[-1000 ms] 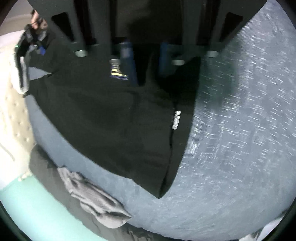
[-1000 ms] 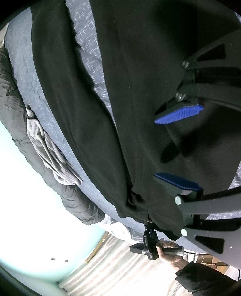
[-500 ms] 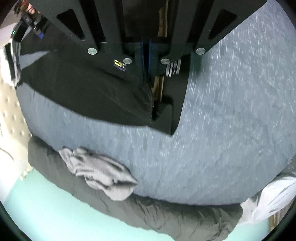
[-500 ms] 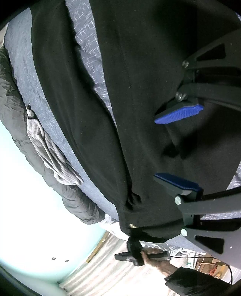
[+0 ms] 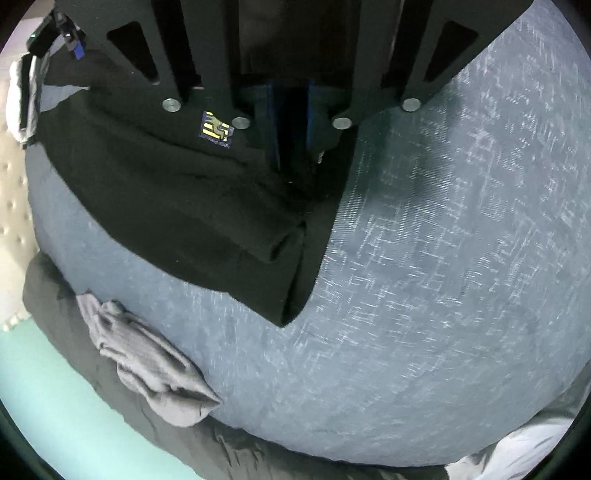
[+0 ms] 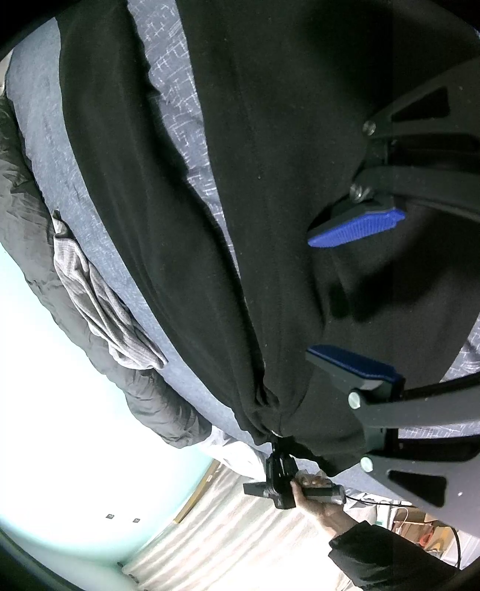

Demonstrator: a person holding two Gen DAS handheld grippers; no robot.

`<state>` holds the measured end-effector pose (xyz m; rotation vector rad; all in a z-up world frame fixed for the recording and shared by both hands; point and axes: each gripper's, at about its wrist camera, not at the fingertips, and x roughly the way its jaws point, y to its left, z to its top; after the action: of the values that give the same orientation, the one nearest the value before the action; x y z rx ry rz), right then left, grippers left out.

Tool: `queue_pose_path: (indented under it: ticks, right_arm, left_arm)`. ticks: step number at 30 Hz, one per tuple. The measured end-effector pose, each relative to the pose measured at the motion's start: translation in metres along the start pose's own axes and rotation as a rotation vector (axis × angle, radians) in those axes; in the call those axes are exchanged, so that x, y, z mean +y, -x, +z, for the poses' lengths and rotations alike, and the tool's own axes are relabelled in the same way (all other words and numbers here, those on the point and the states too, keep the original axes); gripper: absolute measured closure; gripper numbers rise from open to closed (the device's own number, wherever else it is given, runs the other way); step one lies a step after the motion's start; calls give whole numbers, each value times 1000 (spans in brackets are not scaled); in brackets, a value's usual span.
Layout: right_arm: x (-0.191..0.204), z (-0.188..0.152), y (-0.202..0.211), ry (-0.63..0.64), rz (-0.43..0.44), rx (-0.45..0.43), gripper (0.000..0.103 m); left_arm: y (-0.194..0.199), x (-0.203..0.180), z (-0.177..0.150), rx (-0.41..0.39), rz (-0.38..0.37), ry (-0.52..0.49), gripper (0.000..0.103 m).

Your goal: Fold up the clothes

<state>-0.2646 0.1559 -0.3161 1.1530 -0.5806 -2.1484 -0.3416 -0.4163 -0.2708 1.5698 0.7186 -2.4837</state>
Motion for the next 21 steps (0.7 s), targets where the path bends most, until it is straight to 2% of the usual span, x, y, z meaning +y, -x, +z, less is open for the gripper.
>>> queue_pose_path:
  ticks: [4,8,11,14,18,19,21]
  right_arm:
    - [0,0,0,-5,3,-4,47]
    - [0,1,2,-10,10,-11,47]
    - [1,1,2,-13,14,-15,47]
    - [3,1,2,-9,15,-16,47]
    - [5,-1,1,-3,16,-15,47]
    - [6,-1,1,-1,15,-14,47]
    - [6,-2,-1,-1,12,-9,47]
  left_arm:
    - [38,15,-6,-36,0,10,82]
    - [72,29,-40,-41,-28,-19,77]
    - [77,40,-74,-11,-67,-25,75]
    - [74,44,-102,10,-79,-43,64]
    - [72,54,-122,-1,-136,5,59]
    - [70,57,-126,7,-134,23,55]
    - [62,64,-132,26,-124,52,55]
